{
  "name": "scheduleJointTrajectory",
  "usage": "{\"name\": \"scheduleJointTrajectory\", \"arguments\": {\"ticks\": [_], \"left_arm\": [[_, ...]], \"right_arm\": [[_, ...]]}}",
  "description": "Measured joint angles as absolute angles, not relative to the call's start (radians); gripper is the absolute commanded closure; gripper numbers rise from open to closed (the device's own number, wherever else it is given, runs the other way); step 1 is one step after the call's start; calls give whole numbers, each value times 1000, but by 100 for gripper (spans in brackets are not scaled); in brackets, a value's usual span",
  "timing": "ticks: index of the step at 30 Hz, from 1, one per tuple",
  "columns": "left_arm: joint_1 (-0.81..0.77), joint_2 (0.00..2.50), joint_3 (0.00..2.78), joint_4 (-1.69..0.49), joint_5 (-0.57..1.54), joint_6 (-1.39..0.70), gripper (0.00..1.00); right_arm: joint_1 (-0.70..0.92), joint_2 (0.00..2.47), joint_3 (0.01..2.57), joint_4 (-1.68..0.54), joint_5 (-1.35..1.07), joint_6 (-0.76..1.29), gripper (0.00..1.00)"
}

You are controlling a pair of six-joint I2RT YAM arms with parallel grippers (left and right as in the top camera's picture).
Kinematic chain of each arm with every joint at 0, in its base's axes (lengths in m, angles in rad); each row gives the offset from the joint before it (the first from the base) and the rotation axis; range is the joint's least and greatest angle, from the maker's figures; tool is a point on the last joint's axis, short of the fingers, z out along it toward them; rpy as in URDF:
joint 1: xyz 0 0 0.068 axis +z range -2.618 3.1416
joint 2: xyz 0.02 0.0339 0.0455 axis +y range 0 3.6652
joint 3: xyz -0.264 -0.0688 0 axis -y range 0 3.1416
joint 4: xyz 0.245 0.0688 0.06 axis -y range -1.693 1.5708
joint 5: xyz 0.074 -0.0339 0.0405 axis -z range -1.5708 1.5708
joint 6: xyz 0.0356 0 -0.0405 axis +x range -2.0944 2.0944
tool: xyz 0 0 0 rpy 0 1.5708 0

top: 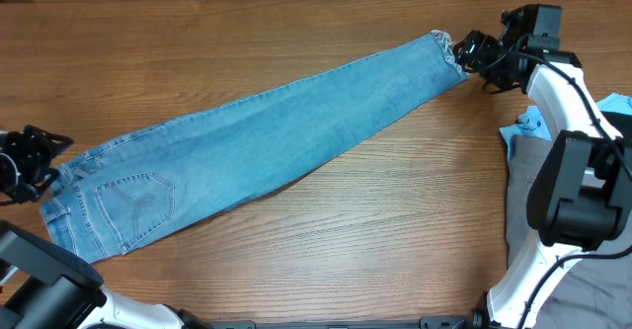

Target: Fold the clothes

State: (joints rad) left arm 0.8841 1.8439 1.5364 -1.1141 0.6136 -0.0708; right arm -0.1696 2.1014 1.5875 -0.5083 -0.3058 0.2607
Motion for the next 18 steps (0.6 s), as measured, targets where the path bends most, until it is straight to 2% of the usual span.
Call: {"name": "scheduleJointTrajectory", "arguments": {"ticks": [9,16,18], "left_arm": [[826,1844,1536,-1216,614,45,29],[722,1844,1536,-1219,590,63,30],[692,1844,1536,-1219,574,63,30]], "right_arm": [[-170,2199,1588,-508,-273,261,21],[-168,2225,1592,-492,-300,262,22],[-167,2229,1594,-482,-307,264,25]]}}
